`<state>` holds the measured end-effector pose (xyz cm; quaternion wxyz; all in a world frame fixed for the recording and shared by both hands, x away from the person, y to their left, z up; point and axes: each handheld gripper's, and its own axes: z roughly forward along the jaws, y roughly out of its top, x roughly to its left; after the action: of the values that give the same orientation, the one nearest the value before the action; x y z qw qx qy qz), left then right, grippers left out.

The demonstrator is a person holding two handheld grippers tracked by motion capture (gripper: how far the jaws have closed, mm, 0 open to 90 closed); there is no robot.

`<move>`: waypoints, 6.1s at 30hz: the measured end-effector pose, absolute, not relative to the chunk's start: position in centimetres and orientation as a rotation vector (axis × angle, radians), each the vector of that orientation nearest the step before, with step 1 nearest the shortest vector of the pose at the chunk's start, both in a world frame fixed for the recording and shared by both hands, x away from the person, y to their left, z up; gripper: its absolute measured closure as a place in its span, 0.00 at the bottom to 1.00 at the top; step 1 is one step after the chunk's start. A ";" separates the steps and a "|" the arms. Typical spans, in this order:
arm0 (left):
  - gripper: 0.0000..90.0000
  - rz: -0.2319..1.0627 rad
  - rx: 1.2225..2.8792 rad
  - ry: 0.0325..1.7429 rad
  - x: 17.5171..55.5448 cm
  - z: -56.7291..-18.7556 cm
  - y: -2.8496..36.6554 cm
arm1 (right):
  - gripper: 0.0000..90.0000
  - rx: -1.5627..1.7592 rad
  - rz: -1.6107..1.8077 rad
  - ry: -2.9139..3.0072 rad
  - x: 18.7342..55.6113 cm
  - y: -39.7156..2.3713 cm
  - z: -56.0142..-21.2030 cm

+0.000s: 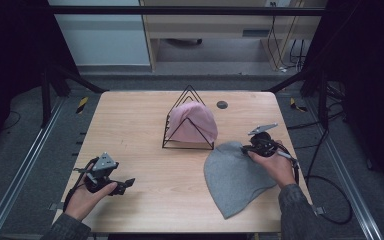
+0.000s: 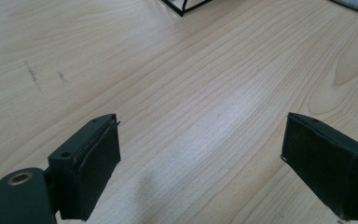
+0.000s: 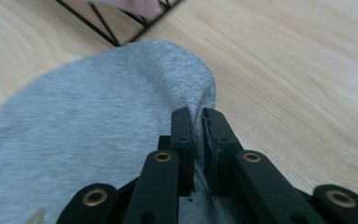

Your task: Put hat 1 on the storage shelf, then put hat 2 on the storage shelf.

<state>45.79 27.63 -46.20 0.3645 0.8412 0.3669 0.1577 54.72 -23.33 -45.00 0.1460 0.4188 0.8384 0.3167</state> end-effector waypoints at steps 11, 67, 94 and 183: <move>0.09 0.369 2.199 0.953 45.9 -46.7 27.4 | 0.93 1.062 1.026 2.368 50.8 -23.2 -41.7; 0.19 0.287 2.162 0.648 45.5 -40.1 21.6 | 0.94 0.422 1.217 2.351 45.4 -8.0 -25.8; 0.47 0.268 2.173 0.638 48.9 -38.8 20.5 | 0.94 0.410 1.223 2.399 45.0 -7.0 -26.4; 0.97 0.640 1.999 0.685 62.9 -20.8 15.8 | 0.94 0.930 1.510 2.043 65.2 -14.6 -22.9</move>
<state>62.86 15.85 -20.81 0.4499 0.8086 0.2771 0.2587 65.20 -14.60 -22.86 0.2166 0.3355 0.7373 0.5449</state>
